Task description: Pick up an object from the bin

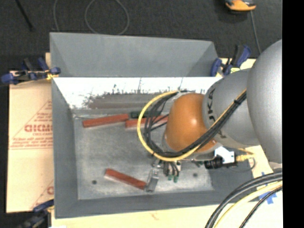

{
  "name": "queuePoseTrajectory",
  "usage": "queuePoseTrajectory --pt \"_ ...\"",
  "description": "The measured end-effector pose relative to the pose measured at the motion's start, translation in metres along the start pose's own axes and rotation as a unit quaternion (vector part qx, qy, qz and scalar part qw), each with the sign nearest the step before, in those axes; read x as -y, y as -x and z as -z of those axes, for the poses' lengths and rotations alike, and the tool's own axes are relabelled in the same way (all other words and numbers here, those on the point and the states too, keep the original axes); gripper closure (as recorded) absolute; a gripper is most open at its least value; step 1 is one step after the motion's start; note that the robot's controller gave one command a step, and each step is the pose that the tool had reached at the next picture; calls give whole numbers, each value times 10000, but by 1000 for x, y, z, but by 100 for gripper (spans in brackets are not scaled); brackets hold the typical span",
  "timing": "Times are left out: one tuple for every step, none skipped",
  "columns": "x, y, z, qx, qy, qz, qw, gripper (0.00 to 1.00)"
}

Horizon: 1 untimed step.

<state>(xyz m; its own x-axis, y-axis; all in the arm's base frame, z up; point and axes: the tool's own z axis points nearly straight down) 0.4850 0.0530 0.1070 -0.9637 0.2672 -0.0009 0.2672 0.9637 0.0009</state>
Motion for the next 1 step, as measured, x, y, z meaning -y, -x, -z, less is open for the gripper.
queuePoseTrajectory --pt "0 0 0 0 1 -3 10000 100"
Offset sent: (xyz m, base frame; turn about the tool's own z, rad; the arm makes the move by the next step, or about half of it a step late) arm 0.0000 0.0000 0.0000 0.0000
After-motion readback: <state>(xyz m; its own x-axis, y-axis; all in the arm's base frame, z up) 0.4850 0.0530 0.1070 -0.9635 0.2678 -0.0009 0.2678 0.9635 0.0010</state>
